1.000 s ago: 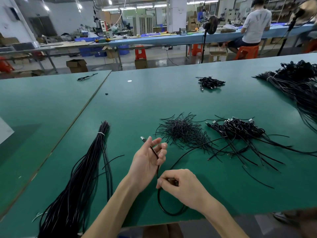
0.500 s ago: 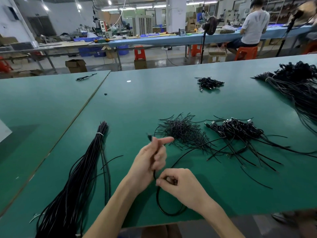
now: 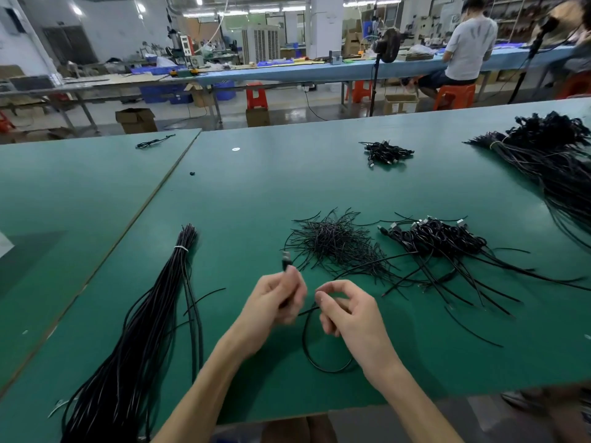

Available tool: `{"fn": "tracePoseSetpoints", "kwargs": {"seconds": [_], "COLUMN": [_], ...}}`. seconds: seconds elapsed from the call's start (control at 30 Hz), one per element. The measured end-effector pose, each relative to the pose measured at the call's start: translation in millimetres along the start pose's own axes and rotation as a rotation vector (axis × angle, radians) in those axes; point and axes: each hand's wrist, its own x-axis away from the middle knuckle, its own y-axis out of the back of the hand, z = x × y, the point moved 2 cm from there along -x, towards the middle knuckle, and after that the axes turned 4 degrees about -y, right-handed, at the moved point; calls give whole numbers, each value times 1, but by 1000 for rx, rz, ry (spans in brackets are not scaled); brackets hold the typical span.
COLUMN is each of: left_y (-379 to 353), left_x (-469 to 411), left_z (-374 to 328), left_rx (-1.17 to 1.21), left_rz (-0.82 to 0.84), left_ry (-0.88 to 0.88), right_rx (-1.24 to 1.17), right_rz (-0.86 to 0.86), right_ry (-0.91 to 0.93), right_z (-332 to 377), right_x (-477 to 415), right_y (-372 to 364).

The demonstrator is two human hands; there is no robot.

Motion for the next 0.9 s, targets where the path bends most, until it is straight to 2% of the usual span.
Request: {"fn": "tracePoseSetpoints", "kwargs": {"seconds": [0.2,0.33,0.4,0.47,0.67,0.9], "left_y": [-20,-18,-21,-19,-13,-5], "left_x": [6,5,5,4,2,0], "left_z": [10,12,12,11,15,17], "left_rx": [-639,-1011,-1090,-1108,-1017,-501], "left_rz": [33,59,98,90,12,-136], "left_ry": [-318,-345,-402,-426,-315,-144], "right_rx": [-27,-125,-148,-152,-176,-135], "right_rz": [-49,-103,-103,-88,17,187], "right_ry": [-2,-17,-28,-13,37,45], "right_z": [-2,-3,-2,-1,5,6], "right_x": [-2,-3,-2,-2,1,3], "right_y": [1,5,6,5,1,-2]}}
